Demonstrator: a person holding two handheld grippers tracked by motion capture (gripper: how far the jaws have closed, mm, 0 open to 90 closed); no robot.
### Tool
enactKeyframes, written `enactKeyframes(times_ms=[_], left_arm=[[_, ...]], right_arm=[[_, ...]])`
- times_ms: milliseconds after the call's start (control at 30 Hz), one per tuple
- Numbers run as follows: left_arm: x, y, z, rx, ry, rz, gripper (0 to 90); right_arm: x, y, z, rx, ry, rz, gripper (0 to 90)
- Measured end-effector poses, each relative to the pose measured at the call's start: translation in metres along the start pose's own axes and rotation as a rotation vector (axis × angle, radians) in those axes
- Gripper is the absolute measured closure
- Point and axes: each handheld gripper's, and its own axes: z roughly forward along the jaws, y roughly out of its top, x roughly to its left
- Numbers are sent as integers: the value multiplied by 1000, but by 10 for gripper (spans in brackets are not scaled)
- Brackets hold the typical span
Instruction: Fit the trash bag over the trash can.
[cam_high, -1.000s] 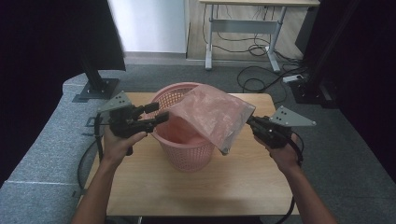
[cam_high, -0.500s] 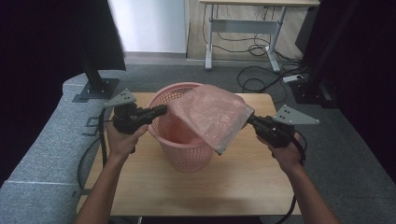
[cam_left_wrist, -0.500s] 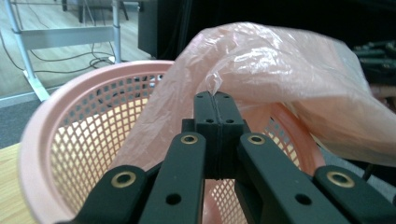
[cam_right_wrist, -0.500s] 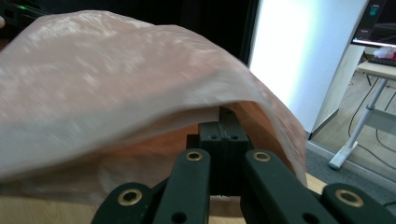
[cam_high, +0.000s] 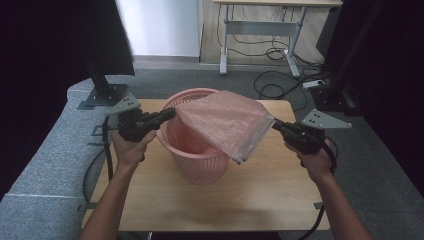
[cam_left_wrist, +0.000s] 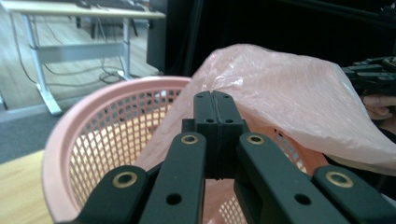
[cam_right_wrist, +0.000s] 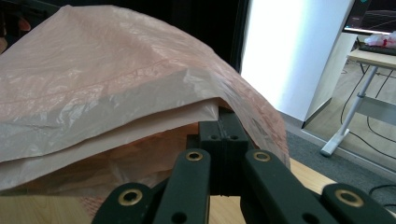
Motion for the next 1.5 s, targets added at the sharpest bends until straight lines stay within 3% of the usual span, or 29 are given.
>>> enactKeyframes(times_ms=[200, 300, 333, 400, 467, 533, 600, 700, 867, 967, 1000, 1033, 1067, 1167, 1233, 1367, 1500], left_arm=[[4, 3, -5, -13, -1, -13, 900], [6, 3, 0, 48, -78, -21, 900], [4, 1, 2, 59, -75, -4, 899], [-1, -2, 8, 75, -115, 6, 893], [-6, -4, 13, 71, -103, 19, 723], [-10, -4, 17, 73, -139, 7, 585], [-15, -2, 19, 69, -148, 2, 472], [-21, 3, 22, 91, -167, -7, 373], [-27, 4, 31, 156, -204, -22, 295], [-30, 2, 36, 198, -178, -10, 329], [-30, 1, 38, 206, -159, -4, 388], [-30, 0, 39, 208, -145, 1, 556], [-30, 0, 39, 203, -132, 2, 556], [-25, -1, 38, 177, -143, -26, 833], [-22, -1, 35, 154, -141, -32, 870], [-13, 1, 26, 79, -204, -86, 883], [-10, 4, 22, 27, -218, -113, 887]], right_arm=[[-16, 12, -11, -11, -39, 12, 897], [-26, 16, -19, -19, -43, 35, 897], [-28, 15, -20, -19, -47, 41, 897], [-29, 14, -20, -15, -49, 47, 897], [-27, 11, -18, -16, -43, 52, 897], [-25, 9, -15, -12, -38, 47, 897], [-22, 7, -12, -8, -31, 43, 897], [-16, 6, -7, -6, -21, 32, 896], [-8, 7, -1, -5, 1, 23, 897], [-3, 8, 2, -5, 12, 17, 897], [-1, 8, 3, -7, 18, 15, 896], [2, 9, 4, -11, 27, 9, 897], [2, 9, 4, -11, 27, 9, 897], [7, 11, 6, -8, 39, -9, 897], [7, 11, 5, -1, 35, -14, 896], [3, 9, 4, 10, 34, -6, 897], [5, 9, 5, 15, 40, -20, 897]])
